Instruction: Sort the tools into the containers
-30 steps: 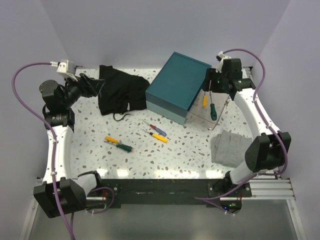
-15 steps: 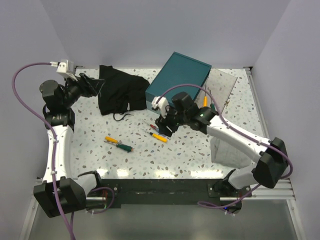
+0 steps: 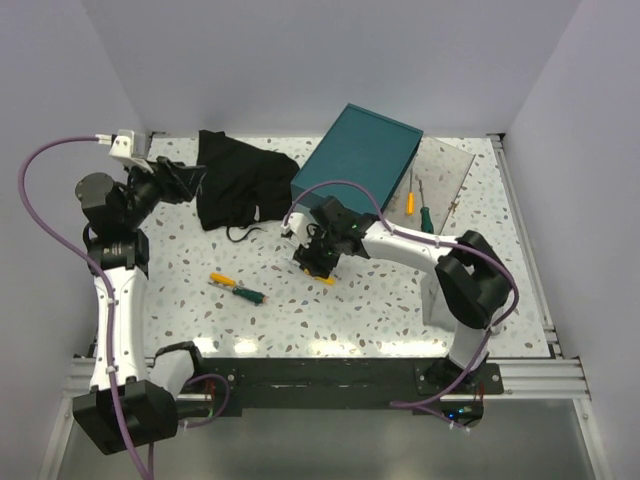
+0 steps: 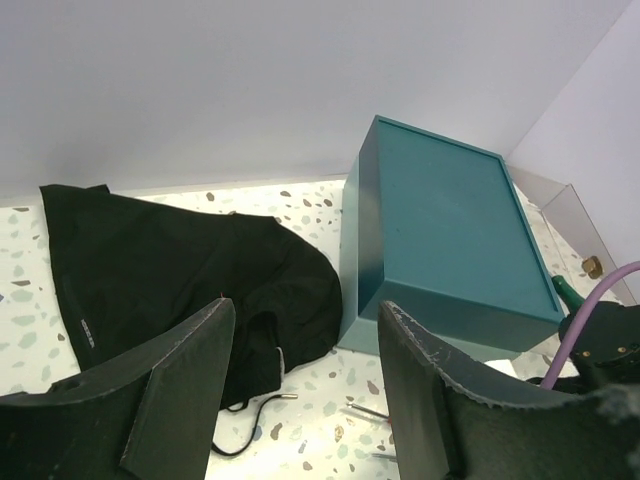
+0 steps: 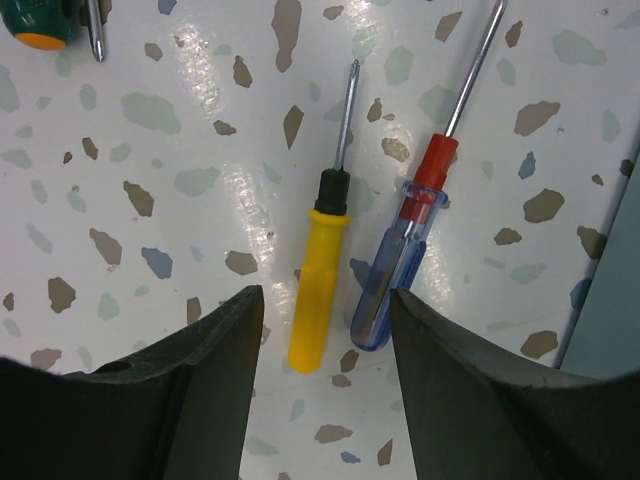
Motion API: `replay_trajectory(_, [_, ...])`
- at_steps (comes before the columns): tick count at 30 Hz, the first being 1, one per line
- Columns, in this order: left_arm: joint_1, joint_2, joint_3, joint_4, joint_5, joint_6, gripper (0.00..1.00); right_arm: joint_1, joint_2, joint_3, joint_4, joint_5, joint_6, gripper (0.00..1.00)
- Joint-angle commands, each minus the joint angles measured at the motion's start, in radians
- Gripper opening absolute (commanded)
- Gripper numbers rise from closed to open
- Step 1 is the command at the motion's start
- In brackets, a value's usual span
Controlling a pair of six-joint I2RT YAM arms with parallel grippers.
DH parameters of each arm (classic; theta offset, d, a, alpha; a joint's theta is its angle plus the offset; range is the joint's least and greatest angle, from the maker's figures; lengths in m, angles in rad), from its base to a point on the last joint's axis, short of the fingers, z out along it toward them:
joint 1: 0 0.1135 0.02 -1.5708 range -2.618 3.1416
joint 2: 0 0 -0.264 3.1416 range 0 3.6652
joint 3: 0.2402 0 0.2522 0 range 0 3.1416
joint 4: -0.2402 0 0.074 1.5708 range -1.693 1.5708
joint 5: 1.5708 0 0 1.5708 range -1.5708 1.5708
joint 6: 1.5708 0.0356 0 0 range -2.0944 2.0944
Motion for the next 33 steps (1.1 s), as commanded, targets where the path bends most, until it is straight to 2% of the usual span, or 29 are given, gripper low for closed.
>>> replay_trajectory(1, [0.016, -0.012, 0.002, -0.004, -0.008, 0.021, 0.64, 0.019, 0.027, 0.062, 0.045, -0.001, -0.032, 0.56])
replay_trajectory(9, [0.026, -0.001, 0.027, 0.008, 0.0, -0.002, 0.64, 0.02, 0.09, 0.054, 0.038, 0.009, -0.035, 0.55])
replay_trajectory(19, [0.059, -0.043, -0.013, 0.01, 0.008, -0.035, 0.64, 0.019, 0.124, 0.011, 0.051, 0.04, -0.075, 0.54])
replay_trajectory(21, [0.062, -0.048, -0.013, 0.01, 0.011, -0.04, 0.64, 0.019, 0.125, 0.005, 0.04, 0.037, -0.078, 0.48])
replay_trajectory(24, [0.066, -0.046, 0.001, 0.007, 0.011, -0.037, 0.63, 0.023, 0.089, 0.005, 0.006, 0.006, -0.069, 0.23])
replay_trajectory(25, [0.065, -0.044, 0.008, 0.007, 0.011, -0.035, 0.64, 0.026, 0.069, 0.016, -0.012, -0.008, -0.06, 0.1])
replay_trajectory(27, [0.066, -0.035, 0.014, 0.005, 0.014, -0.034, 0.63, 0.025, -0.02, 0.054, -0.049, -0.038, 0.001, 0.02])
replay_trajectory(31, [0.065, -0.02, -0.002, 0.025, 0.026, -0.054, 0.62, 0.017, -0.172, 0.169, -0.136, -0.092, 0.132, 0.0])
replay_trajectory(33, [0.063, -0.008, -0.007, 0.039, 0.04, -0.072, 0.6, -0.025, -0.229, 0.265, -0.153, -0.121, 0.277, 0.0])
